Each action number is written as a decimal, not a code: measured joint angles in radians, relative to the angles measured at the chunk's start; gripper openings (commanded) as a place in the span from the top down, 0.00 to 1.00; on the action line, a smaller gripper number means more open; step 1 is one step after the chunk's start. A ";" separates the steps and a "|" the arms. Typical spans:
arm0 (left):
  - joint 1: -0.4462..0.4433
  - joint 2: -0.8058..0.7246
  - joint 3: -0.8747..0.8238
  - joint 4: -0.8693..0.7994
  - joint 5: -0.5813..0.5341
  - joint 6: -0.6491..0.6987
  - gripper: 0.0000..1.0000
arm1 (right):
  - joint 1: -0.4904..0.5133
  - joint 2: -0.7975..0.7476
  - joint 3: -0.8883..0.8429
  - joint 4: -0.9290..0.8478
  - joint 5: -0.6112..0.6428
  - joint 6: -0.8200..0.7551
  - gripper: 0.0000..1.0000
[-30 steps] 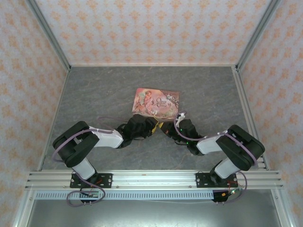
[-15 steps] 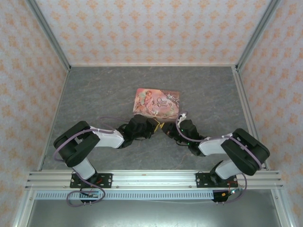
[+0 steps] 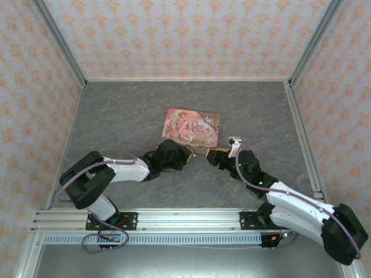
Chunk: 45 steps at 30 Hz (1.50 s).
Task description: Unlock the padlock with the key
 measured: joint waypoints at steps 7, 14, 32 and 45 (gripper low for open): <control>0.000 -0.034 0.027 -0.113 0.000 -0.004 1.00 | 0.000 -0.048 0.044 -0.111 -0.012 -0.324 0.42; 0.013 -0.055 0.038 -0.165 0.017 -0.019 1.00 | 0.018 -0.018 0.050 -0.113 0.028 -0.679 0.40; 0.020 -0.055 0.082 -0.186 0.061 -0.023 1.00 | 0.266 0.238 0.048 -0.012 0.301 -1.173 0.39; 0.020 -0.060 0.082 -0.204 0.061 -0.023 1.00 | 0.277 0.438 0.121 0.101 0.319 -1.186 0.53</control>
